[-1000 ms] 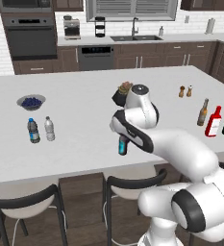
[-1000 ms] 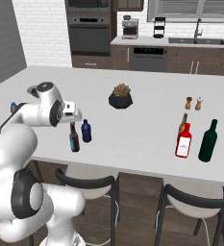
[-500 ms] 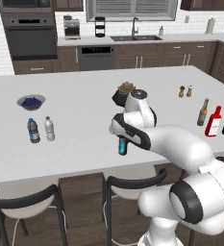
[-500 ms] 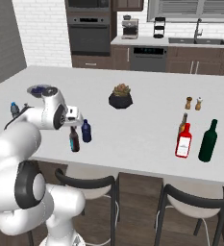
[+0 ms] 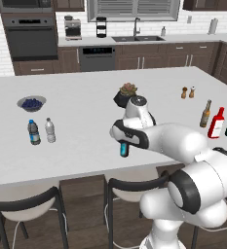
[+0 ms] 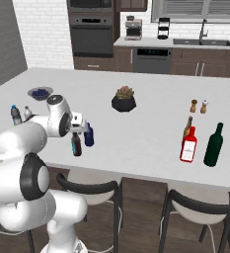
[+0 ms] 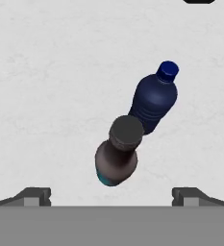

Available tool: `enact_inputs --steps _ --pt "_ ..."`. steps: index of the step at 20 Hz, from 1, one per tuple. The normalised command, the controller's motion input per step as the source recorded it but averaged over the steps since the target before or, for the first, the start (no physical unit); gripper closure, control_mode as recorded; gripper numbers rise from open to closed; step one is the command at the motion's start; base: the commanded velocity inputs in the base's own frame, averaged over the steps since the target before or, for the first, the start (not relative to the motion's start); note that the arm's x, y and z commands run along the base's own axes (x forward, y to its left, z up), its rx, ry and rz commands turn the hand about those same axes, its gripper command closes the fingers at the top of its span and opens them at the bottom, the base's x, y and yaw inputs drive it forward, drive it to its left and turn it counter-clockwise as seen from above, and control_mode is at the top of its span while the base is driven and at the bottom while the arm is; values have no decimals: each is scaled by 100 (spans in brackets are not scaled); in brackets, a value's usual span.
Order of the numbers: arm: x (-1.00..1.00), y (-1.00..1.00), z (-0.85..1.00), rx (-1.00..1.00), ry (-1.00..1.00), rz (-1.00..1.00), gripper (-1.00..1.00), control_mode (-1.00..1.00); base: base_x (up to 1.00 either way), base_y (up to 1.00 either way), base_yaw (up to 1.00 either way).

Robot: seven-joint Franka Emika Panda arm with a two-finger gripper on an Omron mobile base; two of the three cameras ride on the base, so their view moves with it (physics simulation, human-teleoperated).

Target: Move the plastic bottles in the middle to the plastics group, and the glass bottles in the middle to the glass group.

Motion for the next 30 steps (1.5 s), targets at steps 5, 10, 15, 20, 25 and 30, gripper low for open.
enact_inputs --steps 5,10,15,20,25,30 --pt "25 0 0 3 0 -6 -100 -100 0 0 0" --pt "14 0 -11 0 0 -3 -100 -100 0 0 0" --pt "4 0 -17 0 0 -2 -100 -100 0 0 0" --pt "4 0 -5 0 0 -2 -100 -100 0 0 0" --pt "9 0 0 0 0 -2 -100 -100 0 0 0" --pt "3 0 -1 0 0 -1 -100 -100 0 0 0"
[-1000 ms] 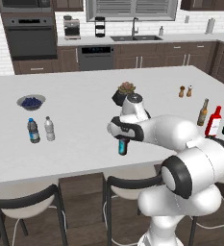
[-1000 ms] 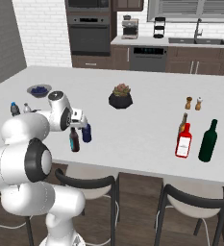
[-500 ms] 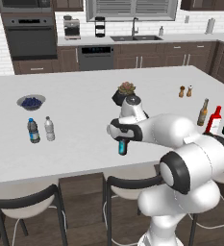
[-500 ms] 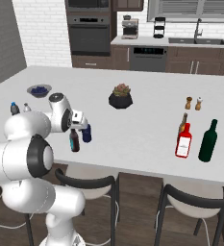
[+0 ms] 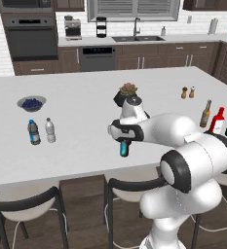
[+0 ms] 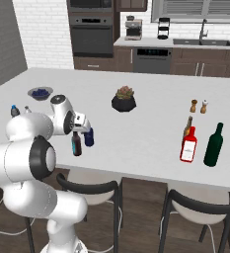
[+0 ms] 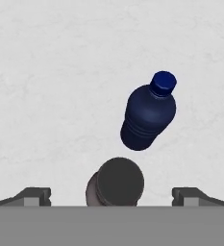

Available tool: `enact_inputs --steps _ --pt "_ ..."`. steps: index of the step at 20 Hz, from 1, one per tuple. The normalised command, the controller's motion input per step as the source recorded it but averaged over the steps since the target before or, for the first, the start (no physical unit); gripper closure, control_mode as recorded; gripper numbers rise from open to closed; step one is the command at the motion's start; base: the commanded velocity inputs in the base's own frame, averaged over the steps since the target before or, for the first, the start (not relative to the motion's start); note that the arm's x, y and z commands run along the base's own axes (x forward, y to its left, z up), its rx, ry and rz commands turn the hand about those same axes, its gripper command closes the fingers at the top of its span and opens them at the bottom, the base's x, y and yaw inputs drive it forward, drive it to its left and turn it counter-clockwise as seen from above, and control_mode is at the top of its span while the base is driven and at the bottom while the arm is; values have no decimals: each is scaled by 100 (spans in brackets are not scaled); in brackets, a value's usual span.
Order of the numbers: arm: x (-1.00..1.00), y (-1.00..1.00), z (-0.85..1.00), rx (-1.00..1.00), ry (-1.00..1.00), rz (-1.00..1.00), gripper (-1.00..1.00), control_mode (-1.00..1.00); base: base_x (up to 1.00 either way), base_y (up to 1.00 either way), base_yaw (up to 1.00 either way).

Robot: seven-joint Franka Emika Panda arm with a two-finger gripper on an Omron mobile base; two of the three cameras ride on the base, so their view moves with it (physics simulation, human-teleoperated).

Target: Move the plastic bottles in the middle to the plastics group, and the glass bottles in the middle to the glass group.

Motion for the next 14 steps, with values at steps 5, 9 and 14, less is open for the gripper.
enact_inputs --steps 5,9,14 --pt "5 0 -8 0 0 -2 -100 -100 0 0 0" --pt "9 0 -10 0 0 -2 -100 -100 0 0 0" --pt "0 0 -8 0 0 -1 -100 -100 0 0 0"
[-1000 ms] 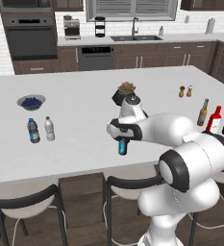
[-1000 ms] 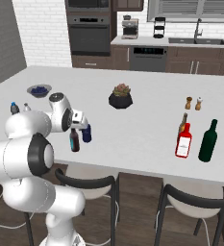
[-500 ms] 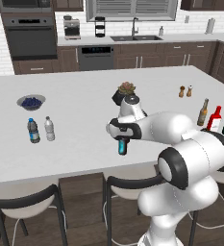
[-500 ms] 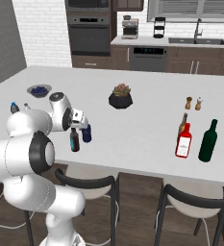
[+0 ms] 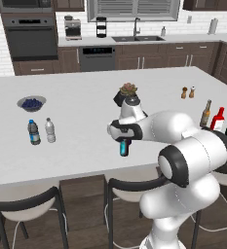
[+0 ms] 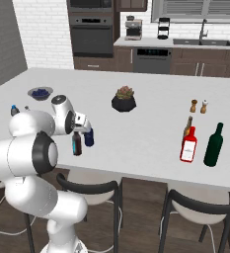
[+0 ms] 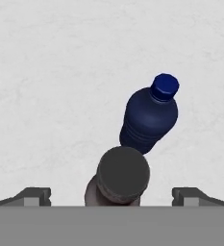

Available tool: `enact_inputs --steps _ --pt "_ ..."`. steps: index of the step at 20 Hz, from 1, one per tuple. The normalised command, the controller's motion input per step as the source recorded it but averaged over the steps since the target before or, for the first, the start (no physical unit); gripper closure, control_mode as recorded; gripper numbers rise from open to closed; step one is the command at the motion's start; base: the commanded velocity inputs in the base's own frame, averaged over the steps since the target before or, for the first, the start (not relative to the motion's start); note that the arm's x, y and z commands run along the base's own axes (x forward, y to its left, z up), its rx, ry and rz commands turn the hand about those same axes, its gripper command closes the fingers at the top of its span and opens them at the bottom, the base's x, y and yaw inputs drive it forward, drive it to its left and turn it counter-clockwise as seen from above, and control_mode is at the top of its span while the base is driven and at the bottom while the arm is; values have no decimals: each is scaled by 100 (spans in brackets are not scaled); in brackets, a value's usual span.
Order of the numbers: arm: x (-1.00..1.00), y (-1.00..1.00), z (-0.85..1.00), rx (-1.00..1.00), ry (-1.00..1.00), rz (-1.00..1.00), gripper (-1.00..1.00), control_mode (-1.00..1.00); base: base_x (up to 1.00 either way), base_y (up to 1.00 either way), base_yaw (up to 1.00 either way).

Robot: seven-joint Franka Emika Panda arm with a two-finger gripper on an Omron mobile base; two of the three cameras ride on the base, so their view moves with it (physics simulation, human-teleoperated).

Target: Move the plastic bottles in the middle to the plastics group, and the glass bottles in the middle to the glass group.

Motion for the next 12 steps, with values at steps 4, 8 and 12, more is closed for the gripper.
enact_inputs --steps 4,8,12 --pt "0 0 0 0 0 0 100 -100 0 0 0" --pt "0 0 0 0 0 0 100 -100 0 0 0" --pt "0 0 0 0 0 0 100 -100 0 0 0"
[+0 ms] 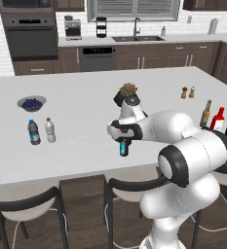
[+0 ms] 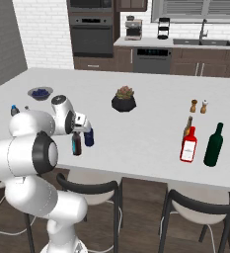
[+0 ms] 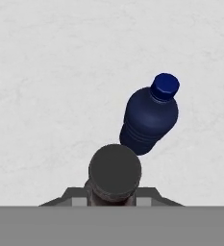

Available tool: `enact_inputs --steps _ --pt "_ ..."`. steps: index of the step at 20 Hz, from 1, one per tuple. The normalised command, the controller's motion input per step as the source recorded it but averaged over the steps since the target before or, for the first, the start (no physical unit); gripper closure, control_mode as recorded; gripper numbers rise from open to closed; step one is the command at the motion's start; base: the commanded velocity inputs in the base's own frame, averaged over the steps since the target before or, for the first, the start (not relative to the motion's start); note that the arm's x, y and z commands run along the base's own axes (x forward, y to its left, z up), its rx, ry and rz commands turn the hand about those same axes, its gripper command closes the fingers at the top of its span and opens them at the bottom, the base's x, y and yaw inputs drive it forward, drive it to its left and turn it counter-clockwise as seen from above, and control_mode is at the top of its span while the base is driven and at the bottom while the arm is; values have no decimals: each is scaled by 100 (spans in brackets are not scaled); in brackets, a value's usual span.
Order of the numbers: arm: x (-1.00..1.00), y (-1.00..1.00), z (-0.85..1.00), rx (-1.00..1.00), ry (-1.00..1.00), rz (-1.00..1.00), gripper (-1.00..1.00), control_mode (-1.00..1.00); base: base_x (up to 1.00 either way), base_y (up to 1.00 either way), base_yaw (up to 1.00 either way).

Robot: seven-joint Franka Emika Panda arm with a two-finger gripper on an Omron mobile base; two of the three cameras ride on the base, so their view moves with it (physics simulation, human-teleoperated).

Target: Move the plastic bottles in the middle to the plastics group, and the glass bottles in the middle to the glass group.

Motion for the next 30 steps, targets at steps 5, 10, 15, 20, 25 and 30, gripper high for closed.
enact_inputs --steps 5,10,15,20,25,30 --pt "-8 0 1 0 0 0 100 -100 0 0 0" --pt "-93 -37 39 1 0 0 100 -100 0 0 0" --pt "-98 -93 57 1 0 0 100 -100 0 0 0" --pt "-18 -100 55 0 0 0 100 -100 0 0 0" --pt "46 -100 49 0 0 0 100 -100 0 0 0" --pt "81 -100 29 0 0 0 100 -100 0 0 0"
